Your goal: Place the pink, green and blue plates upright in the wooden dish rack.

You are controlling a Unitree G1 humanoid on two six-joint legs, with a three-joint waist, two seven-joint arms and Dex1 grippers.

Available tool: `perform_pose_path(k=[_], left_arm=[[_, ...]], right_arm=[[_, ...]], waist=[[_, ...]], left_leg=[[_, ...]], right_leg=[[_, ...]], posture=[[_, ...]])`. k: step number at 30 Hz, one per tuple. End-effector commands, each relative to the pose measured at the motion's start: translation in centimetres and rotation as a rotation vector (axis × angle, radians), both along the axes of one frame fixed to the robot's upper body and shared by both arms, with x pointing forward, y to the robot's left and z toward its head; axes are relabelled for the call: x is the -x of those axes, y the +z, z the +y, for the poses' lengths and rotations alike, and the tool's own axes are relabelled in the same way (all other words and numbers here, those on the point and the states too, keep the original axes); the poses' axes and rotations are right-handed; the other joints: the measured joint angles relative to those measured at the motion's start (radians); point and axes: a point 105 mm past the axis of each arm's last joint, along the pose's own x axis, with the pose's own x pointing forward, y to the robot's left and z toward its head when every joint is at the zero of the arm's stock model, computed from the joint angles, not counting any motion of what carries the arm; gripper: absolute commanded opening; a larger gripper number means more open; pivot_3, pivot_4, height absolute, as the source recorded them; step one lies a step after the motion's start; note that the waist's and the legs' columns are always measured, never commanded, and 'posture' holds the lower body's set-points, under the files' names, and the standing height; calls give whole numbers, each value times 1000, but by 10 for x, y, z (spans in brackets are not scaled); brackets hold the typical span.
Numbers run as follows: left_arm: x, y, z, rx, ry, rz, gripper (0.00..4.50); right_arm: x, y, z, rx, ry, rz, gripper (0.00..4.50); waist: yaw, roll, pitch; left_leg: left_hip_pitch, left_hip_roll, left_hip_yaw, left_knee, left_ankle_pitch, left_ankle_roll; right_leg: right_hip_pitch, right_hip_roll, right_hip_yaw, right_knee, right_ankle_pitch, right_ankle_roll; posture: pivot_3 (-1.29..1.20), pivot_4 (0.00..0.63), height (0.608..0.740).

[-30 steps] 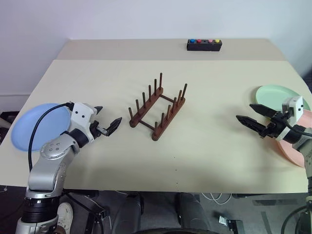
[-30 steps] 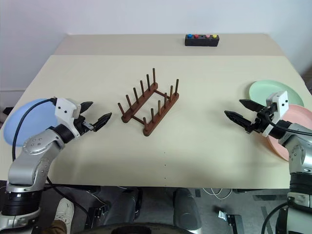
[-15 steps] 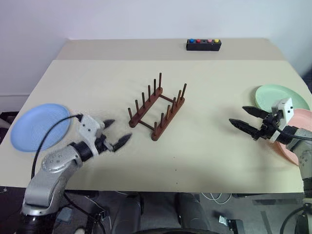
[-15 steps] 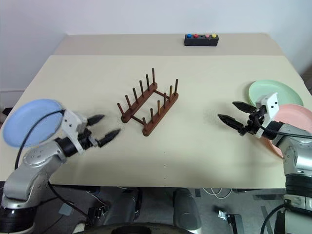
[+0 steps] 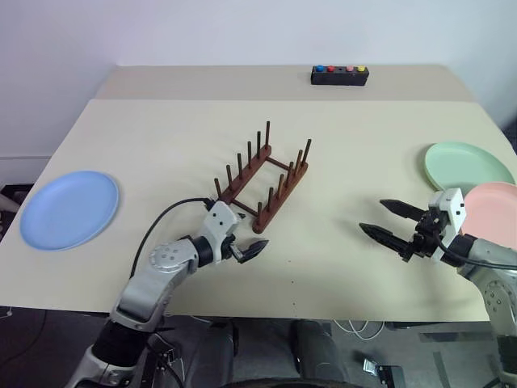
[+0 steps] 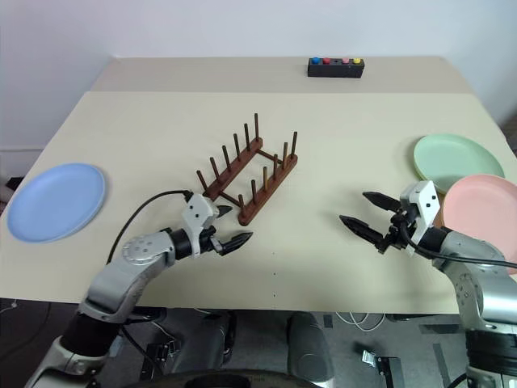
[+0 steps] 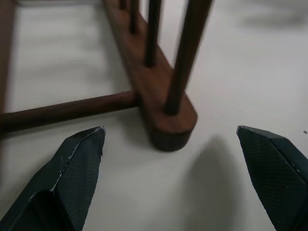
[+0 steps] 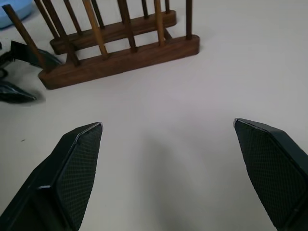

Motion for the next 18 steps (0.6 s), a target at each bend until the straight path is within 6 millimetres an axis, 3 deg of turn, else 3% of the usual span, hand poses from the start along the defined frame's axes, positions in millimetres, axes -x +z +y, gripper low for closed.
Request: perform_pose_path(k=[1, 4, 7, 13, 18], left_arm=[[-2, -2, -8, 11, -1, -8, 4500], [0, -7, -7, 14, -2, 5, 4500], [-5, -9, -6, 20, 30, 6, 3723], [-10, -10, 0, 24, 57, 2, 852], [-12, -9, 11, 14, 77, -19, 808]], right_arm=[[5, 15, 14, -23, 28, -58, 4442], [7, 11, 25, -27, 43, -51, 4442], [5, 12, 30, -39, 54, -59, 4500], [1, 10, 38, -67, 67, -73, 4500], [2, 7, 47, -80, 74, -77, 4500]], waist=[[0, 0, 0], [1, 0, 0], [2, 0, 0], [4, 0, -1], [2, 0, -1]], left_leg=[[1, 0, 0, 0, 0, 0], [1, 0, 0, 0, 0, 0], [1, 0, 0, 0, 0, 0], [1, 0, 0, 0, 0, 0], [2, 0, 0, 0, 0, 0]], right_leg=[[0, 0, 0, 0, 0, 0], [1, 0, 0, 0, 0, 0], [1, 0, 0, 0, 0, 0], [1, 0, 0, 0, 0, -1], [2, 0, 0, 0, 0, -1]], posture=[[0, 150, 734], [0, 150, 734], [0, 150, 734], [0, 150, 734], [0, 150, 734]])
